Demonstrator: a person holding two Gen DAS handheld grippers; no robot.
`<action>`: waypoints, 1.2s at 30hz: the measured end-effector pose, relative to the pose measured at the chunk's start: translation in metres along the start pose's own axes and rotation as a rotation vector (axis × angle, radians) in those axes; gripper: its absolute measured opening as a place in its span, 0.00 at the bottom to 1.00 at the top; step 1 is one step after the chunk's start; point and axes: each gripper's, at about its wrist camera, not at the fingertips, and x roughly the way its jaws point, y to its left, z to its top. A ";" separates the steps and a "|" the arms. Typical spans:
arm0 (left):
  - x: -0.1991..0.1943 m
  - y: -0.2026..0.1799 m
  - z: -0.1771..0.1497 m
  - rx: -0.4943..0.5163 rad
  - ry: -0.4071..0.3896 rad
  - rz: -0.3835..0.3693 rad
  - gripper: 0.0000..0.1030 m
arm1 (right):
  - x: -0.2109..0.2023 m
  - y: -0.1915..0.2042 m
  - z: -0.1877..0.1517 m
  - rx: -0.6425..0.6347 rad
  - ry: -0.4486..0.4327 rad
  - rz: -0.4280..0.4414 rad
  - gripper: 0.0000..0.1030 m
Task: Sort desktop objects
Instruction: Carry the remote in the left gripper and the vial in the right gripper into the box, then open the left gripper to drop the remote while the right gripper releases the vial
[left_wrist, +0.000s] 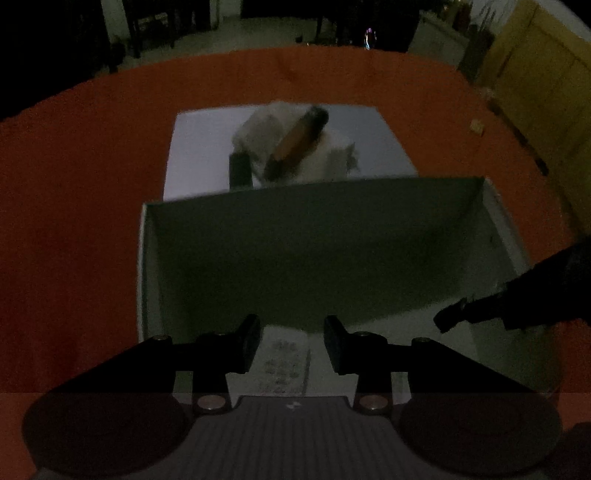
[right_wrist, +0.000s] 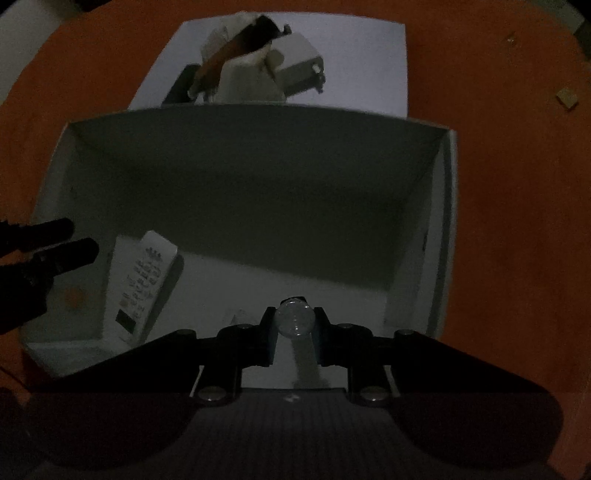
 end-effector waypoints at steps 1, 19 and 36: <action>0.003 0.001 -0.002 0.001 0.008 0.006 0.33 | 0.003 0.000 -0.001 0.001 0.004 -0.005 0.21; 0.024 -0.010 -0.038 0.105 0.109 0.056 0.49 | 0.043 -0.003 -0.036 -0.039 0.129 -0.002 0.21; 0.044 -0.011 -0.036 0.097 0.164 0.062 0.49 | 0.079 0.006 -0.038 -0.075 0.229 -0.028 0.22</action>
